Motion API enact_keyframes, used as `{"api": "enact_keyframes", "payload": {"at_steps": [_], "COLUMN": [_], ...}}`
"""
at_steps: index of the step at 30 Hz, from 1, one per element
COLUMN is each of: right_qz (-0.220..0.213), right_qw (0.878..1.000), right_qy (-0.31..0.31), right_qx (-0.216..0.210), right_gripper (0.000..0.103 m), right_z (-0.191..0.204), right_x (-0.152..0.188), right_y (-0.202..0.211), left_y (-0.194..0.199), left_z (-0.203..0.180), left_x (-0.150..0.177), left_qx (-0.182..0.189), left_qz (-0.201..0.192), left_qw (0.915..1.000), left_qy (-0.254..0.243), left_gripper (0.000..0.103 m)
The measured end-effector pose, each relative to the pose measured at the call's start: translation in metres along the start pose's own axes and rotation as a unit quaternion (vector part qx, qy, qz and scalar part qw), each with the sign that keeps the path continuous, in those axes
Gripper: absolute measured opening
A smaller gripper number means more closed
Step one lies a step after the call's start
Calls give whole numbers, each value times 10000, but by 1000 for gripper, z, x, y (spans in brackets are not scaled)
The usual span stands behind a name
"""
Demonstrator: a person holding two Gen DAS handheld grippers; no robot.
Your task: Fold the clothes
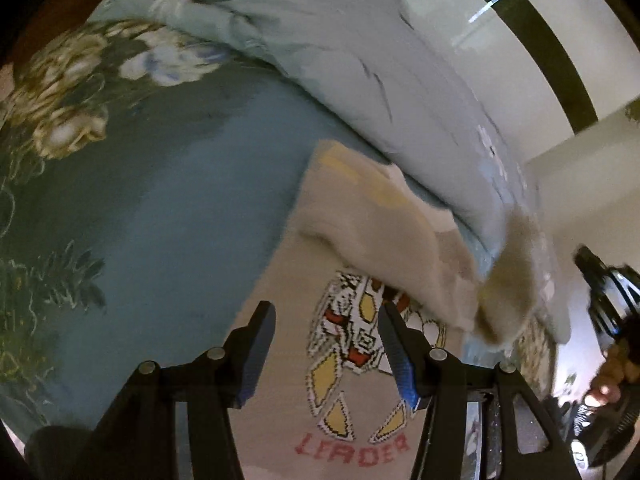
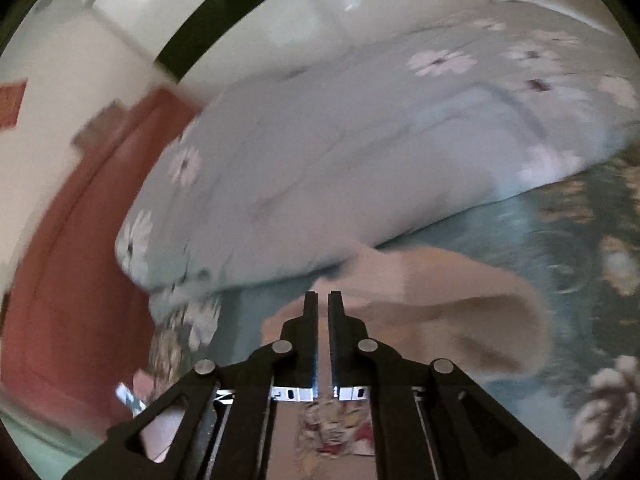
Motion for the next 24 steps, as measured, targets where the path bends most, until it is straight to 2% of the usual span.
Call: {"api": "enact_keyframes", "payload": {"at_steps": [4, 7, 10, 14, 16, 18, 19, 21, 24], "right_qz": [529, 769, 836, 945, 1027, 1050, 1156, 1408, 1718], "right_qw": [9981, 9967, 9956, 9882, 9811, 9692, 9611, 9424, 9052], "right_qy": [255, 135, 103, 512, 769, 1209, 1468, 1955, 2699], "right_qx": [170, 239, 400, 1095, 1449, 1872, 2035, 2322, 2796], "right_gripper": [2, 2, 2, 2, 13, 52, 59, 62, 62], "right_z": [33, 32, 18, -19, -38, -50, -54, -58, -59], "right_x": [13, 23, 24, 12, 3, -4, -3, 4, 17], "right_y": [-64, -93, -95, -82, -73, -66, -66, -75, -96], "left_y": [2, -2, -8, -17, -21, -25, -28, -36, -47], "left_z": [15, 24, 30, 39, 43, 48, 48, 45, 40], "left_x": [-1, -2, -4, -7, -8, -9, -10, -11, -12], "left_qx": [129, 202, 203, 204, 205, 205, 180, 119, 52], "left_qz": [-20, 4, 27, 57, 72, 87, 90, 97, 135], "left_qw": [9997, 9993, 9992, 9990, 9989, 9988, 9989, 9994, 9999], "left_qy": [185, 301, 338, 388, 413, 438, 414, 300, 50], "left_gripper": [58, 58, 58, 58, 58, 59, 60, 61, 61]}}
Point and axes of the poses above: each gripper's, at about its wrist camera, not at the fingertips, and y roughly against the way its jaws point, z to its left, x to its underside, the point moved 9 cm from there along -y, roughly the way its jaws point, and after that the axes turned 10 degrees about z, right-handed, at the moved point
